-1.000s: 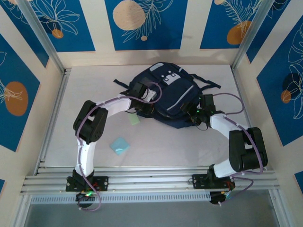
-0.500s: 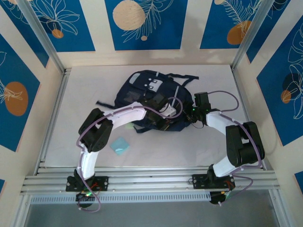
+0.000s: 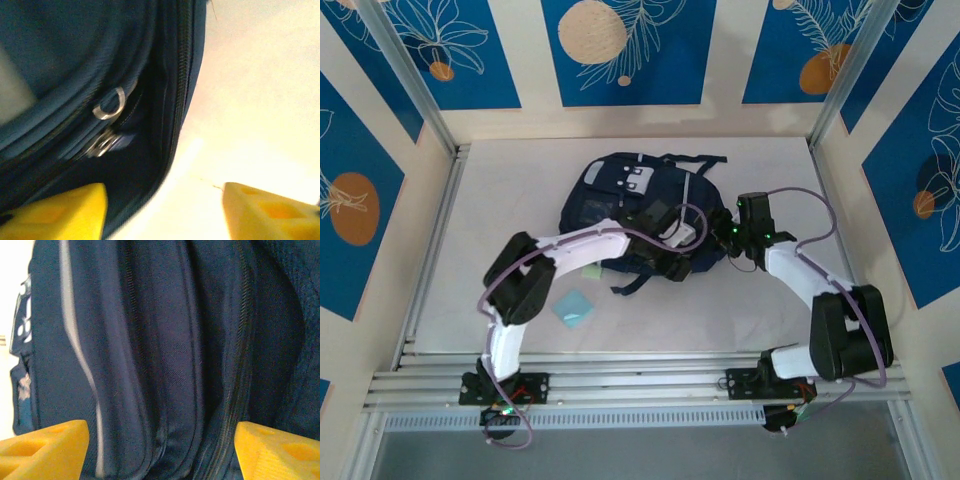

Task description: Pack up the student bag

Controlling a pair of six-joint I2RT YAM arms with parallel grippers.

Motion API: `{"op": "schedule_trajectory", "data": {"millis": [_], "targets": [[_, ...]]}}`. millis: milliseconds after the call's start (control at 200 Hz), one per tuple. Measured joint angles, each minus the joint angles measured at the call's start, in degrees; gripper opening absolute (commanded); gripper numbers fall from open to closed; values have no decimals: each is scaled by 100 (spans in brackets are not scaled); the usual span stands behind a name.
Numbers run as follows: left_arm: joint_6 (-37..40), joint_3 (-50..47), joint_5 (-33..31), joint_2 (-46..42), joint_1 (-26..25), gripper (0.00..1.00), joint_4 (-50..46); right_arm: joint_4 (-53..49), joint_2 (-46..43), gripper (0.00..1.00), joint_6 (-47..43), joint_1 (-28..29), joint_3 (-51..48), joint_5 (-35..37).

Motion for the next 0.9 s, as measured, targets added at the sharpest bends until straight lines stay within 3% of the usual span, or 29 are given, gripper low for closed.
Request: {"op": "schedule_trajectory", "data": {"millis": [130, 315, 600, 900], "targets": [[-361, -621, -192, -916, 326, 80, 122, -595, -404, 77, -251, 35, 17, -87], [-1075, -1340, -299, -1646, 933, 81, 472, -1300, -675, 67, -522, 494, 79, -76], [-2341, -2100, -254, -1537, 1440, 85, 1189, -1377, -409, 66, -1403, 1694, 234, 214], [-3239, -2144, -140, -1172, 1513, 85, 2039, -599, 732, 68, -1950, 1808, 251, 662]]}}
